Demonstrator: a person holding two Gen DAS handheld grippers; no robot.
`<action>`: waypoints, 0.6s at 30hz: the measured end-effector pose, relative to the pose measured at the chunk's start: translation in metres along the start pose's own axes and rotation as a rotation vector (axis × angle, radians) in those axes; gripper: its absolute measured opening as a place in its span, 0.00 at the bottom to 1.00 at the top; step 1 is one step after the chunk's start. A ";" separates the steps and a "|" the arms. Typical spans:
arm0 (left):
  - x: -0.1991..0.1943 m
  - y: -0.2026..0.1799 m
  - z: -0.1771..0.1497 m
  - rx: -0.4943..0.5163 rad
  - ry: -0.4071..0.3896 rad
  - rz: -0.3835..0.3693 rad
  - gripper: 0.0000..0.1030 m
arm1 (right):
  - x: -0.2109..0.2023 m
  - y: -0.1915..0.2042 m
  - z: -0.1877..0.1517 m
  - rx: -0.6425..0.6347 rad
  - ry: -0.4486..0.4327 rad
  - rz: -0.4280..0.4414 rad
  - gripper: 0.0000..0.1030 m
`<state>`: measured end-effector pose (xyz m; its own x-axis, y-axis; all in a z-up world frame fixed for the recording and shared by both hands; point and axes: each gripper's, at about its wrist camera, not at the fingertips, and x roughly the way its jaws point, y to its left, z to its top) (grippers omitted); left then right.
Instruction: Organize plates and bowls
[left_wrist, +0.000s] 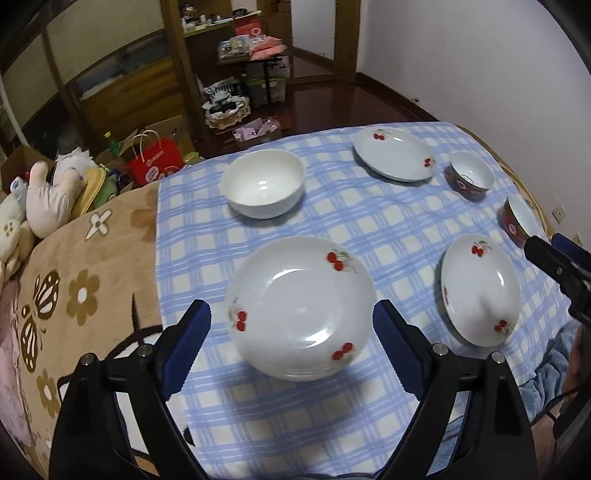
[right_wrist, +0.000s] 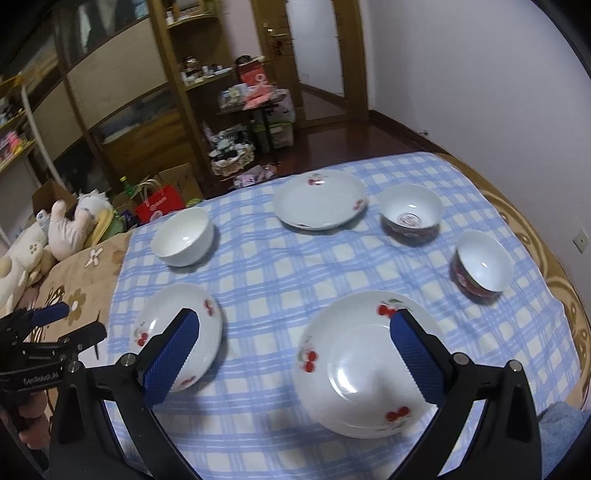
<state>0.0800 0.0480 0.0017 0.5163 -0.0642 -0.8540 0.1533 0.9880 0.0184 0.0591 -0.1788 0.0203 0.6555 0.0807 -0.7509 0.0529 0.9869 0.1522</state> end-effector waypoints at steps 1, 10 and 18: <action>0.000 0.005 -0.001 -0.004 -0.002 -0.002 0.86 | 0.001 0.007 0.000 -0.013 -0.003 0.001 1.00; 0.006 0.033 -0.009 -0.001 -0.060 -0.002 0.86 | 0.021 0.044 -0.003 -0.047 -0.021 0.008 1.00; 0.031 0.059 -0.013 -0.122 -0.046 -0.047 0.86 | 0.050 0.065 -0.009 -0.101 0.013 -0.004 1.00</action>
<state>0.0938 0.1063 -0.0301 0.5492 -0.1148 -0.8277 0.0760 0.9933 -0.0874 0.0885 -0.1090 -0.0132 0.6459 0.0776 -0.7594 -0.0210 0.9963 0.0839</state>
